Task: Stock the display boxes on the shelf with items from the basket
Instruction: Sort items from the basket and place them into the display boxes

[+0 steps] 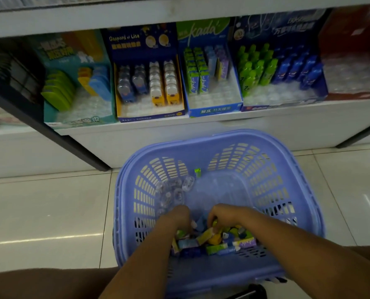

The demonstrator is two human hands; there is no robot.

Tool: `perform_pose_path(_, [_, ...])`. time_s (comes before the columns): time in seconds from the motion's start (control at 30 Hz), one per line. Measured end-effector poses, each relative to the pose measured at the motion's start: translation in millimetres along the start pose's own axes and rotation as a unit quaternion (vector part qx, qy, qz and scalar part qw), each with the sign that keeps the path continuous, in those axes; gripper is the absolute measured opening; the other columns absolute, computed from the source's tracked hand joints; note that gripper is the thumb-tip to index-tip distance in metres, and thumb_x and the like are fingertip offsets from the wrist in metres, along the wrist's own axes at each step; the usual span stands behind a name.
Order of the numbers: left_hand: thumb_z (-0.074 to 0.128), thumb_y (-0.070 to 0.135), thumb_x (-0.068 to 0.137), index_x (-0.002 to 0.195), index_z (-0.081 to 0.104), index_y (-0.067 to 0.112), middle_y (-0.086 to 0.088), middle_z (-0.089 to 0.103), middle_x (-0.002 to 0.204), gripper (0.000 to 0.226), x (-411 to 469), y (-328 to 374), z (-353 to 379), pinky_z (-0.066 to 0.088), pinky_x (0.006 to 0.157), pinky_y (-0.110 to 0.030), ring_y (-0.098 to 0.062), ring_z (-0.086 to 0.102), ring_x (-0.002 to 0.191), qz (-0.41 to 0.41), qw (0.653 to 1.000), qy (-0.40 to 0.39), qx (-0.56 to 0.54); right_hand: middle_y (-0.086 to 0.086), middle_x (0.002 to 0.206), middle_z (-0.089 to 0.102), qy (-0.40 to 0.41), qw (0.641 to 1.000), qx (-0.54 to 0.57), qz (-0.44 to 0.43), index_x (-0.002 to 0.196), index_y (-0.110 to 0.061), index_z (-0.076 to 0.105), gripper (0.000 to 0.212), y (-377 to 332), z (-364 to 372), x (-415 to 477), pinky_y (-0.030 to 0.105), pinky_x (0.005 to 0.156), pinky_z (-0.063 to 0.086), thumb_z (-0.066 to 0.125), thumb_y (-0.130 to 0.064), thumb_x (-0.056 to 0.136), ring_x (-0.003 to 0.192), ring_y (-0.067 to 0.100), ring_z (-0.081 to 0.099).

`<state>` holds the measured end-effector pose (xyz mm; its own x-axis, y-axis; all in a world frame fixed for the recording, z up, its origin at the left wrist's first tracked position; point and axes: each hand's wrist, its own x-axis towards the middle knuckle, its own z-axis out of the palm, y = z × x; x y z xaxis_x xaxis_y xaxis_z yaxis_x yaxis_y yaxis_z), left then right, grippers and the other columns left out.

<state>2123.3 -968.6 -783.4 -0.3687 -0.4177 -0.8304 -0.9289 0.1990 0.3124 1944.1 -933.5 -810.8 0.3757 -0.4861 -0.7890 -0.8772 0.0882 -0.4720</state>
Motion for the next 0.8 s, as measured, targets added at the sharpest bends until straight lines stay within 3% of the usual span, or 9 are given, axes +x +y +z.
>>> perform_pose_path(0.07, [0.065,0.017,0.086,0.078,0.058,-0.004,-0.027,0.052,0.079,0.023,-5.4,3.4,-5.7,0.050,0.069,-0.041,-0.039,0.060,0.096,0.008,0.999,0.005,-0.038,0.008,0.116,0.064,-0.001,1.000,-0.005,0.009,0.110,-0.015,0.068,0.026,-4.1,5.2,-2.8,0.040,0.089,0.052,0.068,-0.021,0.084,0.100,0.029,0.061])
perform_pose_path(0.13, [0.060,0.015,0.087,0.069,0.054,0.006,-0.023,0.050,0.073,0.021,-9.4,6.8,-11.0,0.040,0.057,-0.029,-0.031,0.054,0.077,0.012,0.996,0.011,-0.087,0.009,0.119,0.062,-0.001,1.000,-0.018,0.012,0.112,-0.015,0.066,0.027,-8.9,6.5,-5.0,0.041,0.091,0.051,0.066,-0.019,0.086,0.102,0.030,0.060])
perform_pose_path(0.27, [0.042,0.009,0.093,0.056,0.037,0.016,0.001,0.039,0.041,0.038,-16.2,14.9,-21.3,0.028,0.051,-0.026,-0.011,0.034,0.038,0.009,0.980,-0.016,-0.196,0.008,0.120,0.063,0.026,0.999,-0.025,0.021,0.114,-0.014,0.065,0.029,-18.0,-12.2,-18.6,0.036,0.092,0.049,0.066,-0.020,0.085,0.105,0.027,0.059])
perform_pose_path(0.37, [0.052,0.027,0.095,0.071,0.043,0.019,-0.004,0.039,0.059,0.027,-23.2,24.1,-30.4,0.029,0.050,-0.027,-0.015,0.030,0.048,0.049,0.981,-0.059,-0.179,0.005,0.113,0.066,0.062,0.998,0.028,0.011,0.110,-0.018,0.066,0.024,-22.9,-41.4,-40.7,0.029,0.078,0.049,0.065,-0.026,0.088,0.086,0.018,0.059])
perform_pose_path(0.43, [0.064,0.042,0.087,0.072,0.037,0.028,-0.002,0.037,0.066,0.034,-26.3,27.8,-37.8,0.031,0.048,-0.028,-0.015,0.031,0.051,0.078,0.981,-0.068,-0.167,0.006,0.099,0.066,0.087,0.994,0.058,-0.006,0.102,-0.022,0.067,0.015,-25.0,-60.0,-57.4,0.027,0.069,0.045,0.064,-0.028,0.089,0.076,0.015,0.055])
perform_pose_path(0.57, [0.067,0.036,0.086,0.071,0.047,0.019,0.000,0.039,0.060,0.030,-34.7,33.1,-57.0,0.037,0.051,-0.026,-0.012,0.039,0.051,0.130,0.963,0.001,-0.235,-0.003,0.074,0.063,0.196,0.959,0.200,-0.045,0.091,-0.022,0.068,0.007,-34.5,-88.6,-84.0,0.022,0.060,0.048,0.070,-0.019,0.085,0.067,0.011,0.058])
perform_pose_path(0.63, [0.066,0.032,0.087,0.067,0.048,0.019,0.002,0.045,0.057,0.030,-44.0,32.8,-70.5,0.037,0.047,-0.020,-0.010,0.039,0.049,0.146,0.936,0.043,-0.316,0.002,0.080,0.067,0.271,0.901,0.328,-0.080,0.093,-0.017,0.065,0.019,-41.7,-98.9,-94.8,0.017,0.062,0.051,0.071,-0.003,0.080,0.071,0.010,0.062])
perform_pose_path(0.7, [0.065,0.029,0.089,0.076,0.057,0.018,0.003,0.059,0.066,0.018,-56.6,30.9,-85.2,0.037,0.047,-0.017,-0.008,0.045,0.054,0.154,0.896,0.080,-0.408,0.009,0.089,0.069,0.323,0.852,0.398,-0.108,0.093,-0.016,0.066,0.029,-48.5,-107.6,-106.0,0.017,0.070,0.054,0.071,0.007,0.076,0.077,0.011,0.066])
perform_pose_path(0.8, [0.062,0.031,0.090,0.094,0.065,0.016,-0.004,0.072,0.090,0.016,-81.3,26.8,-107.1,0.045,0.057,-0.019,-0.009,0.060,0.064,0.179,0.835,0.063,-0.517,0.001,0.082,0.070,0.352,0.832,0.401,-0.152,0.088,-0.016,0.068,0.030,-64.0,-118.8,-121.7,0.014,0.068,0.052,0.071,0.010,0.072,0.075,0.006,0.066])
